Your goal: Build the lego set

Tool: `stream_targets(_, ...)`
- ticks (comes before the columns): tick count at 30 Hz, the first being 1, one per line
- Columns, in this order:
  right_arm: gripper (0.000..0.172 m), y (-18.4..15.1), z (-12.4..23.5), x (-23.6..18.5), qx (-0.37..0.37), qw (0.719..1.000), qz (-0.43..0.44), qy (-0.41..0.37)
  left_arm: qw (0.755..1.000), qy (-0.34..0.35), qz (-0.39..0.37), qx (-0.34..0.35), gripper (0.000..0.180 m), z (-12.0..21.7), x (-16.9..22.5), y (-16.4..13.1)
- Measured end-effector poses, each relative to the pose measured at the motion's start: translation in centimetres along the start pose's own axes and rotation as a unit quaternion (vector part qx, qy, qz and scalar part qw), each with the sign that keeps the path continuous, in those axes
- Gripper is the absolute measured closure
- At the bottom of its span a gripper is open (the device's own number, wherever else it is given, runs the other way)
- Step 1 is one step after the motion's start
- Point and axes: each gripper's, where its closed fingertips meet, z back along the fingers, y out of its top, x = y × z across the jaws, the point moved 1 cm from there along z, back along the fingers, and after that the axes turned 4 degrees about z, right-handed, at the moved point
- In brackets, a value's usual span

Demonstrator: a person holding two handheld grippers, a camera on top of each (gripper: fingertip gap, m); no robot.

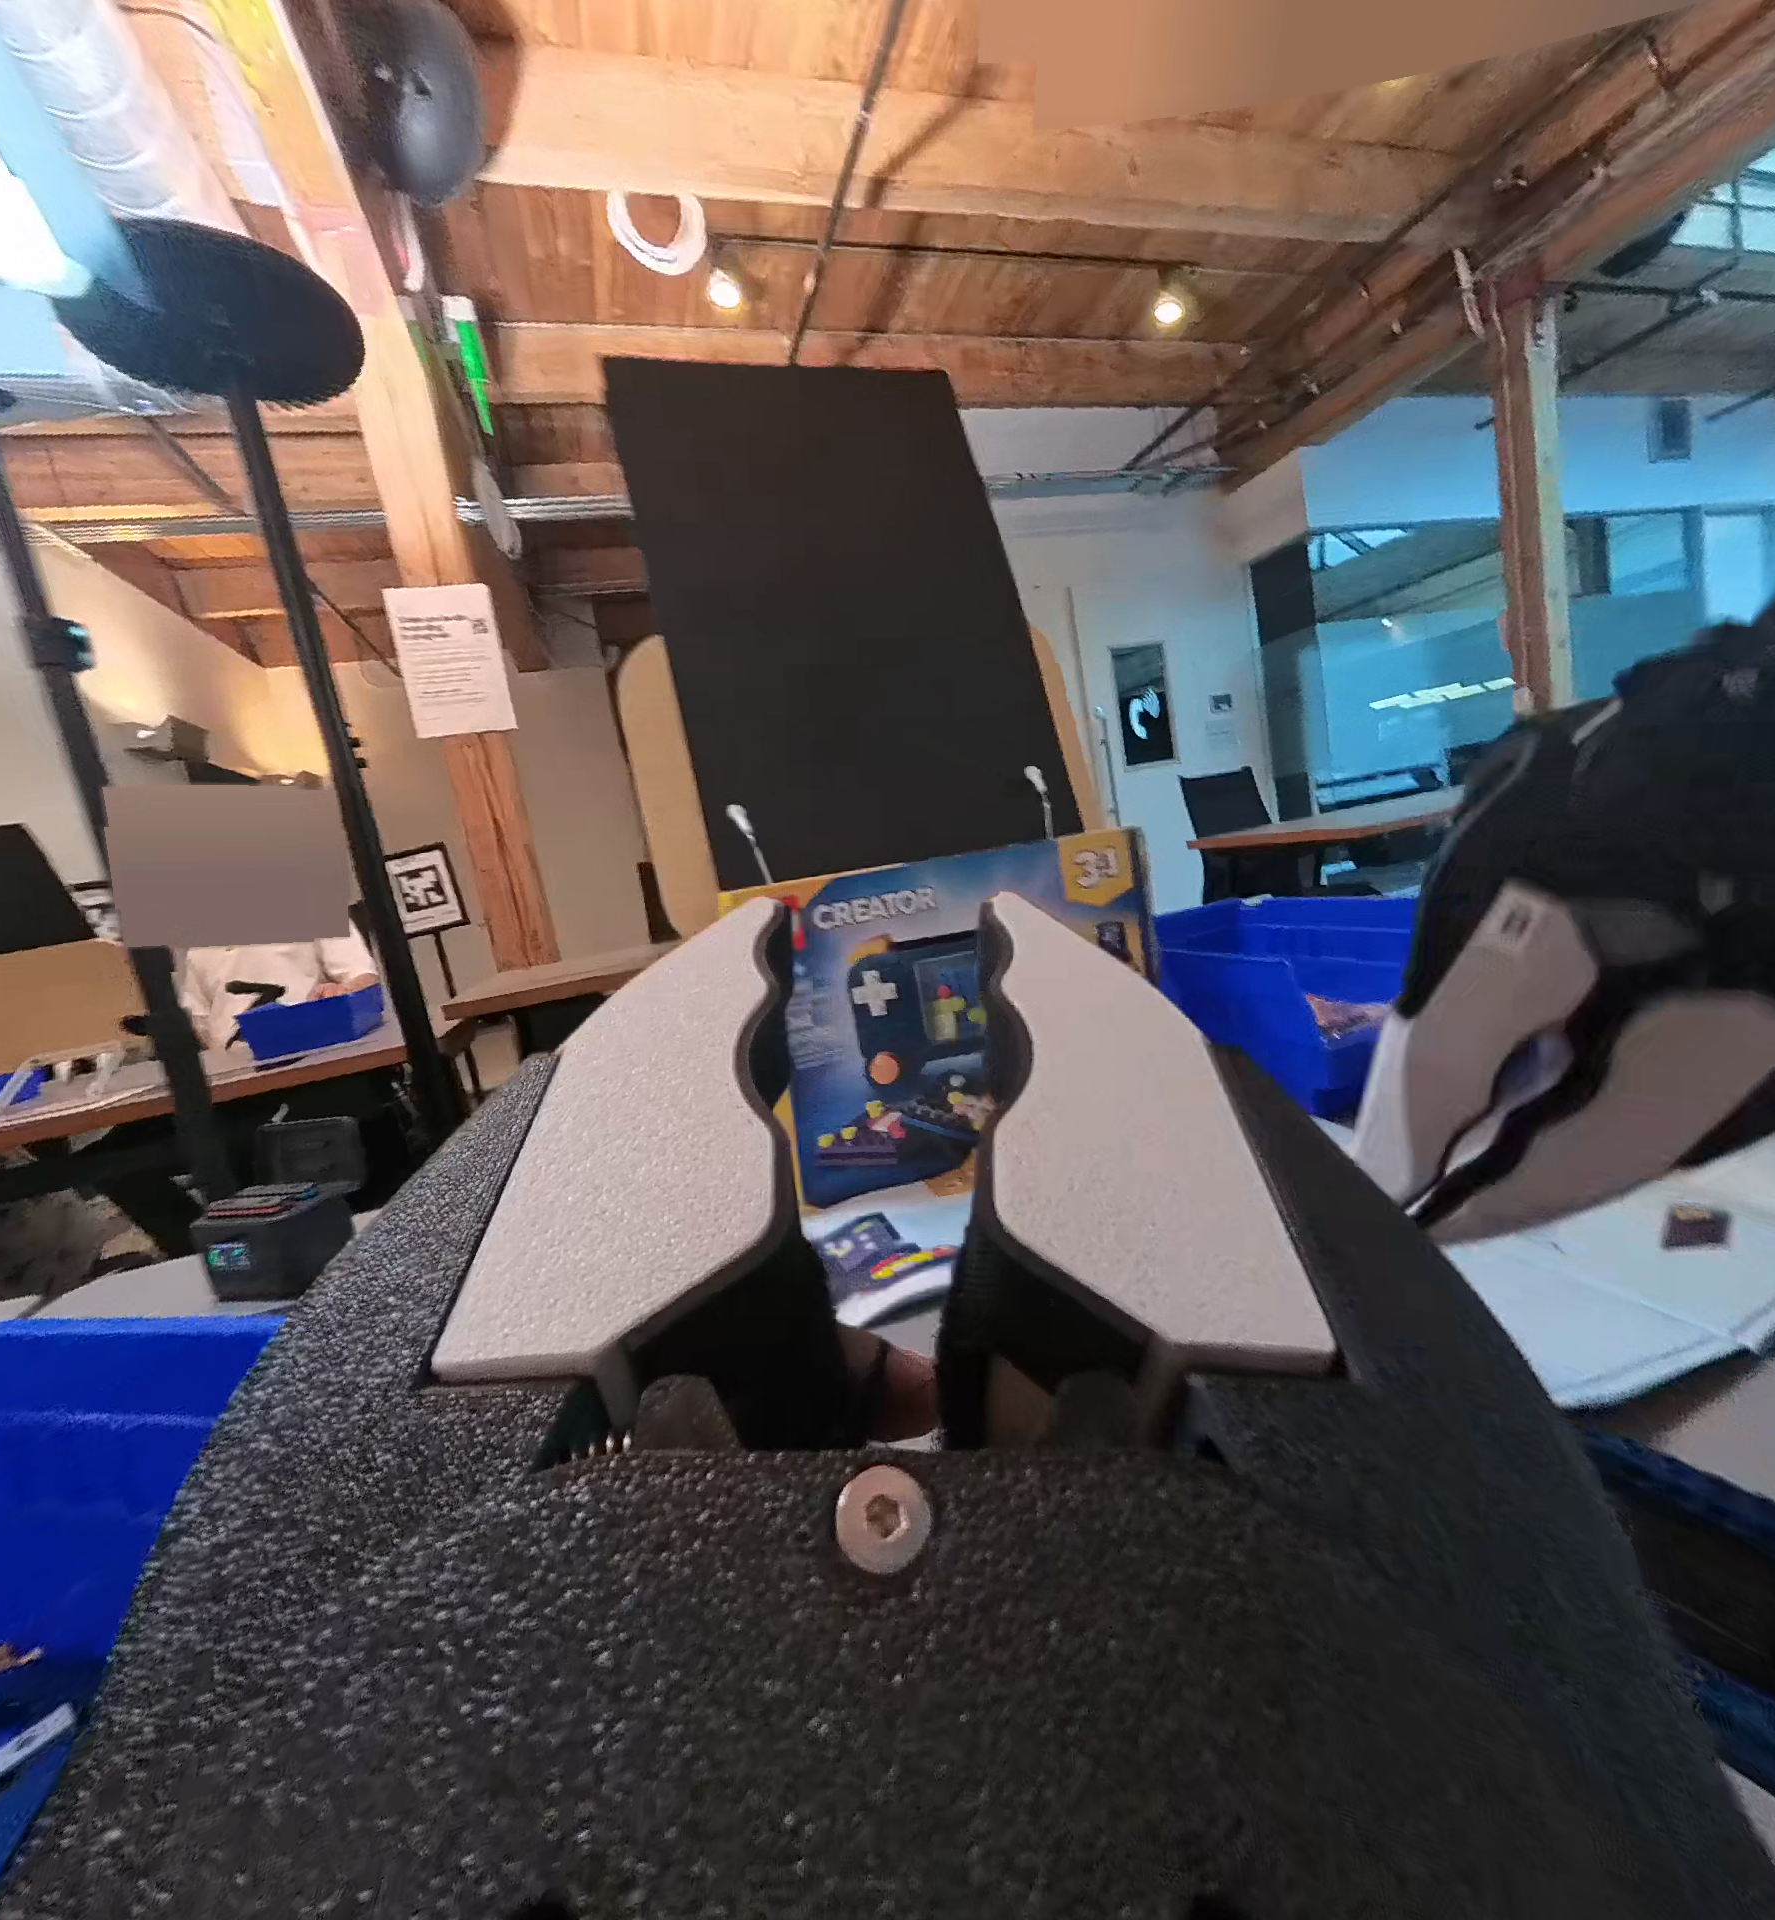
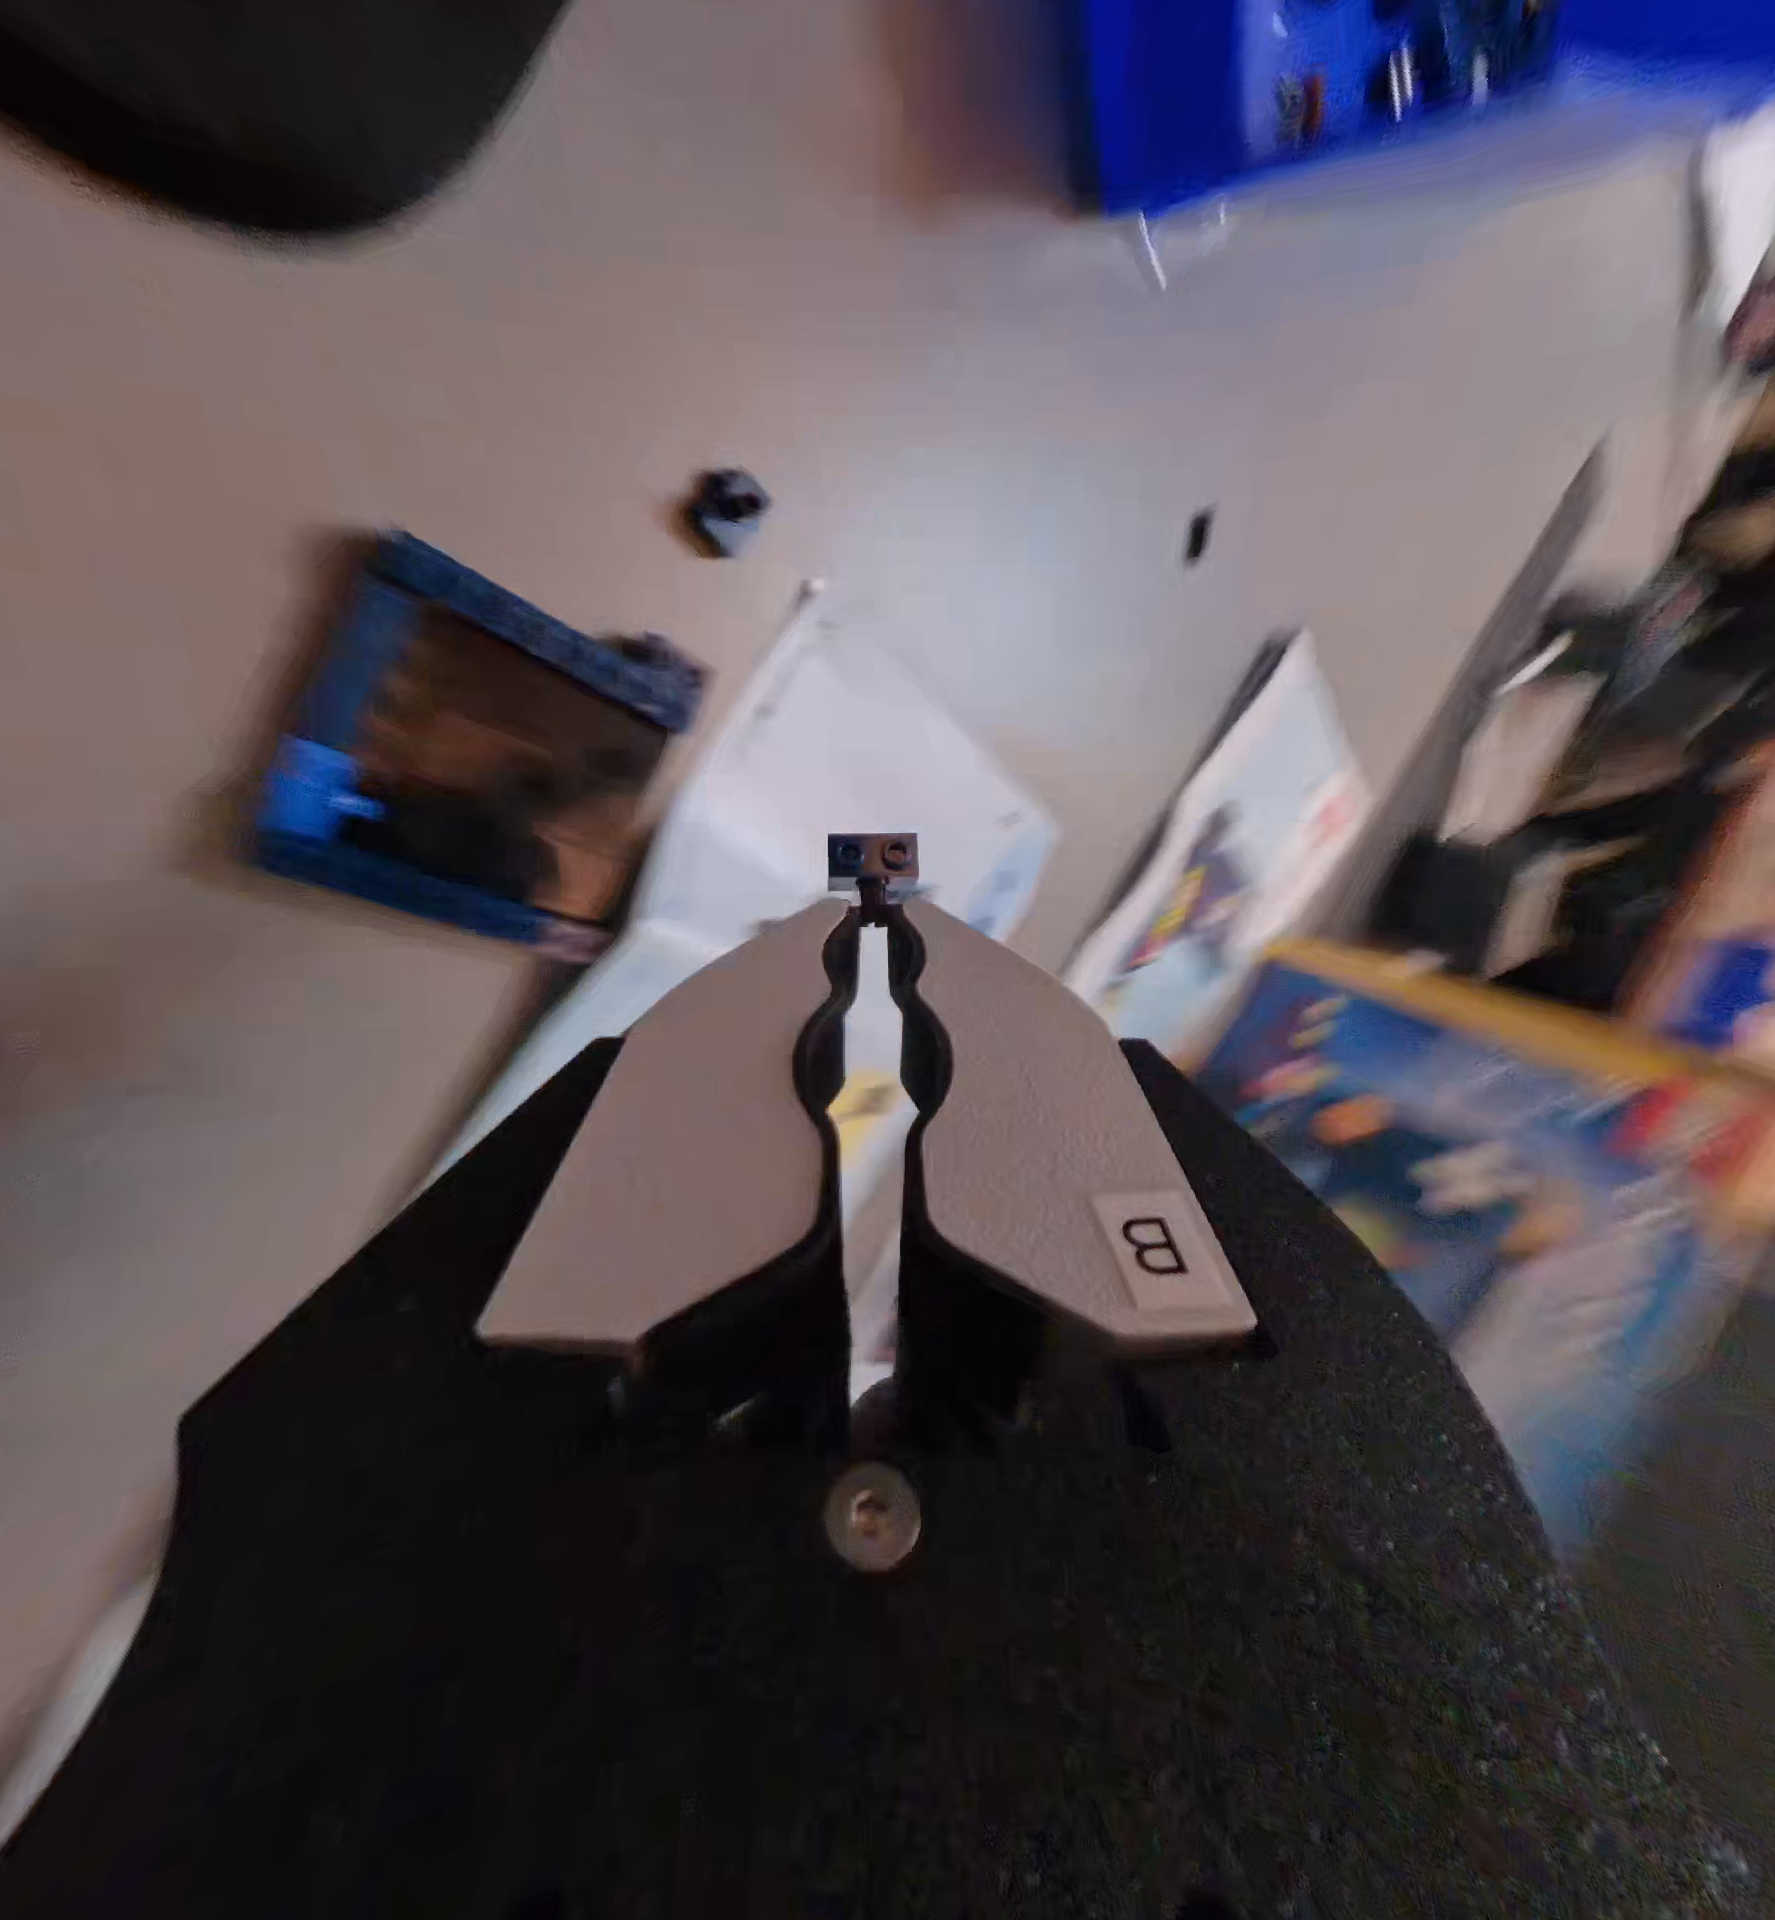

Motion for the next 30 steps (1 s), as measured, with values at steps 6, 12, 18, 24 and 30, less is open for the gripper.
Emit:
stream_targets(6,0.167,2.0,-7.1,1.8,-0.109,0.893,0.437,0.002,0.996,0.076,0.021,0.041,0.149,1.1,-4.0,1.7)
stream_targets(12,0.167,3.9,-8.5,2.0,-0.122,0.868,0.477,0.064,0.993,0.104,0.027,0.051,0.149,1.7,-5.6,2.3)
stream_targets(18,0.167,5.5,-9.4,1.2,-0.145,0.847,0.509,0.055,0.992,0.110,0.027,0.056,0.149,2.0,-6.0,2.7)
stream_targets(24,0.158,6.3,-8.5,1.4,-0.114,0.879,0.461,0.055,0.993,0.106,0.020,0.050,0.149,1.9,-5.7,2.6)
stream_targets(30,0.152,4.6,-5.0,4.6,0.047,0.987,0.121,0.093,0.992,0.113,0.021,0.052,0.149,2.1,-6.0,2.7)
